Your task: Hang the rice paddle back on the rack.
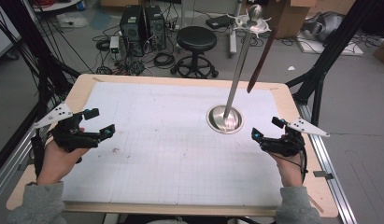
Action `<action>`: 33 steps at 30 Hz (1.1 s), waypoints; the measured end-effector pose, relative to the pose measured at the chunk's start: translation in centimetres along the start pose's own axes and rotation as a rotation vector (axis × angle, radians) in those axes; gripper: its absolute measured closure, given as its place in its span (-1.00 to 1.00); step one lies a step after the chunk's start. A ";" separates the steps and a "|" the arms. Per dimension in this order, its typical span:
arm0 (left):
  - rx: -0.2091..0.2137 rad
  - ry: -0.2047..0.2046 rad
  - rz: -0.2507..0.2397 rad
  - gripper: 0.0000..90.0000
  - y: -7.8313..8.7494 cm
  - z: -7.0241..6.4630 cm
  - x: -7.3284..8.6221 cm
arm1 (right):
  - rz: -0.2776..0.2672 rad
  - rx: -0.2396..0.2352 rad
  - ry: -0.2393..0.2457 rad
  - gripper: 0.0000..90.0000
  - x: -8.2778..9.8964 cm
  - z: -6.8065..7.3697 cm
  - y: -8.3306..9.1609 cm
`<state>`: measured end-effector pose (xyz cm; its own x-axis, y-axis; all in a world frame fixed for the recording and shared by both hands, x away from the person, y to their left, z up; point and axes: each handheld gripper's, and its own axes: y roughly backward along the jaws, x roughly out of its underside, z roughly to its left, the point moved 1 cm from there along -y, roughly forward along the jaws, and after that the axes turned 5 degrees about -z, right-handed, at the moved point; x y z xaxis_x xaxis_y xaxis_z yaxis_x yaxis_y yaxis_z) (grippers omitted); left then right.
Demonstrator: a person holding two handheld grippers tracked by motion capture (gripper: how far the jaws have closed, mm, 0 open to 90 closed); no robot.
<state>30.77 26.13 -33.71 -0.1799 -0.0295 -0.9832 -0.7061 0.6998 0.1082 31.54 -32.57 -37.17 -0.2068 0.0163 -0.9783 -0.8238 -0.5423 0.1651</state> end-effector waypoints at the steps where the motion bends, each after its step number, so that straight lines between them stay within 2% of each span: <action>1: 0.001 0.000 0.000 -0.91 0.0 0.0 0.0 | -0.004 0.010 0.004 -0.99 0.3 0.0 0.0; 8: 0.002 -0.003 0.007 -0.91 -0.1 0.0 0.1 | 0.035 0.035 -0.018 -0.99 2.4 -0.7 0.1; 18: -0.021 -0.001 0.012 -0.91 0.1 0.5 0.5 | 0.048 0.039 -0.037 -0.99 3.3 -0.9 1.1; 20: -0.037 -0.015 0.018 -0.91 0.1 0.6 0.8 | 0.039 0.042 -0.035 -0.99 3.5 -0.9 1.4; 21: -0.052 -0.039 0.024 -0.91 0.0 0.7 0.9 | 0.032 0.044 -0.030 -0.99 3.5 -0.9 1.5; 22: -0.057 -0.045 0.029 -0.91 0.0 0.7 1.1 | 0.022 0.050 -0.021 -0.98 3.7 -0.8 1.7; 24: -0.061 -0.041 0.026 -0.91 -0.1 0.9 1.4 | 0.025 0.052 -0.011 -0.98 4.0 -0.9 1.8; 28: -0.069 -0.019 0.029 -0.91 0.0 1.4 1.9 | 0.023 0.064 -0.025 -0.98 4.4 -1.4 2.1; 33: -0.080 0.000 0.015 -0.91 0.1 2.0 2.1 | 0.005 0.082 -0.063 -0.98 4.7 -2.0 2.7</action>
<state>31.67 27.56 -36.09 -0.1909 -0.0197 -0.9814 -0.7556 0.6412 0.1341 29.39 -35.62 -41.56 -0.2417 0.0685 -0.9679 -0.8628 -0.4716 0.1821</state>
